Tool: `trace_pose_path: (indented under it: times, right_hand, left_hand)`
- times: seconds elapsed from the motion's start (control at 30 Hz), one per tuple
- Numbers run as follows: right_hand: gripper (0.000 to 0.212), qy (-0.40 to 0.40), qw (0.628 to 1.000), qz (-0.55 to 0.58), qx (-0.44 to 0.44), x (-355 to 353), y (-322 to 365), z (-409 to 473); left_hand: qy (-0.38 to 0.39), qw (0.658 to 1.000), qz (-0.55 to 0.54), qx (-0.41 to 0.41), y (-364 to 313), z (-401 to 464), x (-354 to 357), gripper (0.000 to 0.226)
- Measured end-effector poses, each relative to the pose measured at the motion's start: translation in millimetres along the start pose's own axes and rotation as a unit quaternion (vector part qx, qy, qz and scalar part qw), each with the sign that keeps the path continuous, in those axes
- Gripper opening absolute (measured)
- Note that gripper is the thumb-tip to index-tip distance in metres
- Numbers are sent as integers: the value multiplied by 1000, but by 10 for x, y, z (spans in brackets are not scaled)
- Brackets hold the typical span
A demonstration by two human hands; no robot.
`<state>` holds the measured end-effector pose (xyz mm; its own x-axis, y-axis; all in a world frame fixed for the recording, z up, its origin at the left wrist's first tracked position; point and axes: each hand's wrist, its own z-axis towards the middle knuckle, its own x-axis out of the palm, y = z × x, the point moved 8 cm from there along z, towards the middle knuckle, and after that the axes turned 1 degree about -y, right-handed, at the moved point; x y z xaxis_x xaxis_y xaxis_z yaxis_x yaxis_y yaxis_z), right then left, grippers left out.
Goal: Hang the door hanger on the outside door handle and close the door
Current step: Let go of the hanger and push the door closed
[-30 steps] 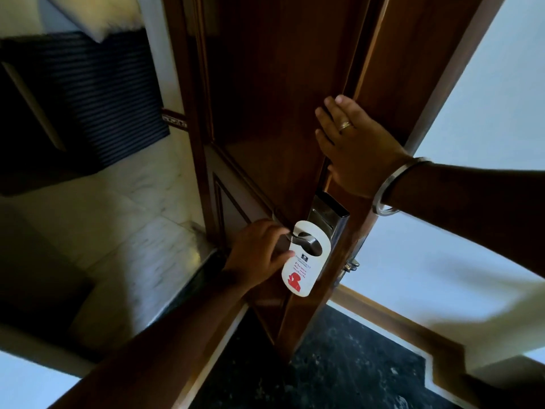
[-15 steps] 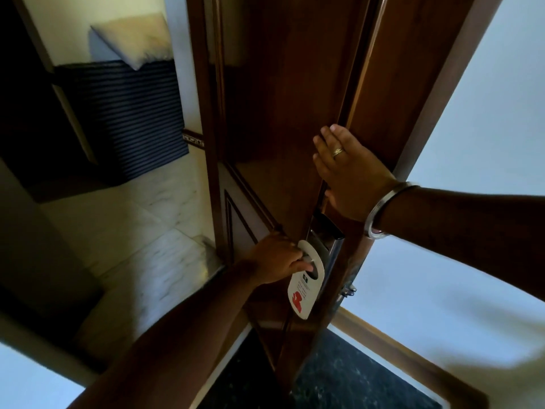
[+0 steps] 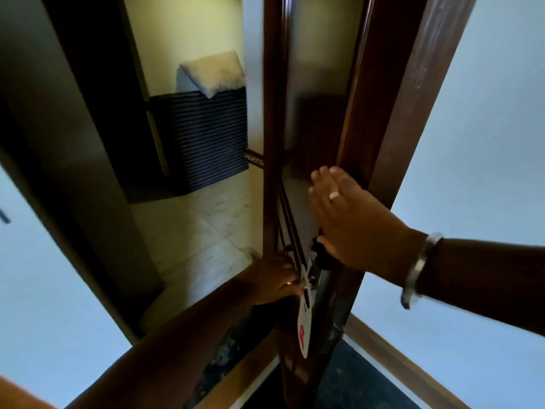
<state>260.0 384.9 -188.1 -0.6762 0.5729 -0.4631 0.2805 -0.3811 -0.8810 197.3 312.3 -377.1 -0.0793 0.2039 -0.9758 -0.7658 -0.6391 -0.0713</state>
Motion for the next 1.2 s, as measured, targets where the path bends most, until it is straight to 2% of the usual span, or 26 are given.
trace_pose_path:
  times: [0.17, 0.2, 0.3, 0.33, 0.43, 0.53, 0.7, 0.8, 0.93, 1.2]
  right_hand:
    - [78, -258, 966, 11, -24, -616, 163, 204]
    - [78, -297, 955, 22, -21, -694, 189, 252]
    - [83, -381, 923, 49, 8, -748, 230, 361]
    - [87, -399, 915, 63, 19, -755, 262, 436]
    - [93, -415, 901, 114, 52, -708, 344, 763]
    - [93, -391, 905, 148, 77, -644, 423, 1213]
    - [96, -344, 900, 236, 123, -664, 459, 2193]
    - [96, -339, 885, 289, 136, -702, 507, 2622]
    - [91, -373, 857, 333, 123, -673, 492, 3218]
    - [94, -426, 819, 379, 60, -670, 374, 4255]
  left_hand:
    - [-85, 995, 38, -48, 339, -765, -322, 29]
    - [-74, 992, 53, -83, 442, -934, -350, 34]
    - [7, 970, 97, -221, 762, -1448, -354, 79]
    - [-10, 961, 94, -259, 833, -1650, -453, 87]
    - [-155, 933, 73, -317, 830, -2117, -991, 93]
    - [-276, 894, 126, -329, 684, -2344, -1574, 93]
    - [-353, 807, 263, -393, 734, -2427, -2366, 97]
    - [-355, 768, 337, -413, 885, -2352, -2636, 96]
    - [-300, 727, 413, -459, 1396, -2198, -2809, 89]
    - [-230, 663, 437, -563, 2515, -2193, -2892, 97]
